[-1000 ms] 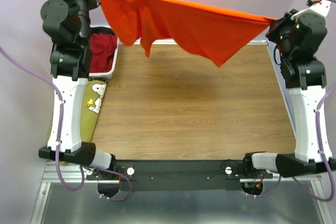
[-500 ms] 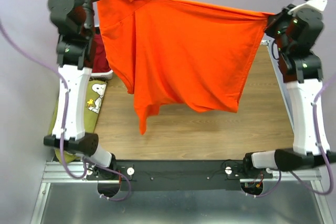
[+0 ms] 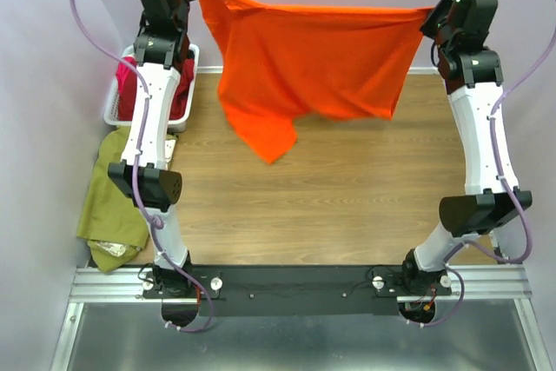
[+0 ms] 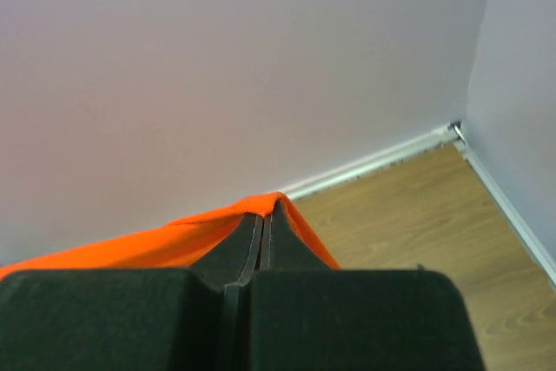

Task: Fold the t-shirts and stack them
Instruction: Flatten out the tshirt

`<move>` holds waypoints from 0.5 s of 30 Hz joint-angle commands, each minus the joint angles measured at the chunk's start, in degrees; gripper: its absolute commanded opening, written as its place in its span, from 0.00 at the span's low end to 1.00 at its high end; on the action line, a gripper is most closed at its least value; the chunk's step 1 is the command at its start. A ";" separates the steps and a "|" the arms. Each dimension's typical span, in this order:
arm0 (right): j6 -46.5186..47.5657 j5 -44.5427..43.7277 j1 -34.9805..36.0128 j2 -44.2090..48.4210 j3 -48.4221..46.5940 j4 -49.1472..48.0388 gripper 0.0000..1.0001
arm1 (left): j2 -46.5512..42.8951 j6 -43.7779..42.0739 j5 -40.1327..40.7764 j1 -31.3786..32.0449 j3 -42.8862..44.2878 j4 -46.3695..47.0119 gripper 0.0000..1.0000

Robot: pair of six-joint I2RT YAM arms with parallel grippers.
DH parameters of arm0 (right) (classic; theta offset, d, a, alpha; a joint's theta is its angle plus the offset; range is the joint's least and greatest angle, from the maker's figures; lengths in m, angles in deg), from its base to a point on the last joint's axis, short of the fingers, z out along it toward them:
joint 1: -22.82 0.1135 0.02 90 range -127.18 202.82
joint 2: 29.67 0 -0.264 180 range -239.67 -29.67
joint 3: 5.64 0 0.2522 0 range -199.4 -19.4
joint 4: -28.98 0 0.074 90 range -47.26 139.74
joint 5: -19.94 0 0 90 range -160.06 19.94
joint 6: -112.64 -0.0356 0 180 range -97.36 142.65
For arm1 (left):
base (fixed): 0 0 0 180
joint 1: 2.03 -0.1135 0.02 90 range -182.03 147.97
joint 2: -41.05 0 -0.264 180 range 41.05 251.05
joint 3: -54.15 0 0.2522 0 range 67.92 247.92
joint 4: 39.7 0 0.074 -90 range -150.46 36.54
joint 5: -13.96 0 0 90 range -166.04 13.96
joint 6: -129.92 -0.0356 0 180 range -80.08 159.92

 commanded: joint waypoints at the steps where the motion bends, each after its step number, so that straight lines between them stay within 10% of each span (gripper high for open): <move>1: 1.87 -2.89 -0.78 4.35 -1.90 -4.05 0.01 | -9.66 -0.76 -1.20 -1.29 0.47 6.96 0.00; 10: 1.44 -1.22 -0.86 14.09 18.79 -5.28 0.01 | -19.86 -2.35 -4.19 -1.55 -13.67 4.07 0.00; 15: -2.08 2.55 -0.78 18.94 40.17 -3.36 0.01 | -30.05 0.28 -5.77 -1.46 -43.79 -0.32 0.00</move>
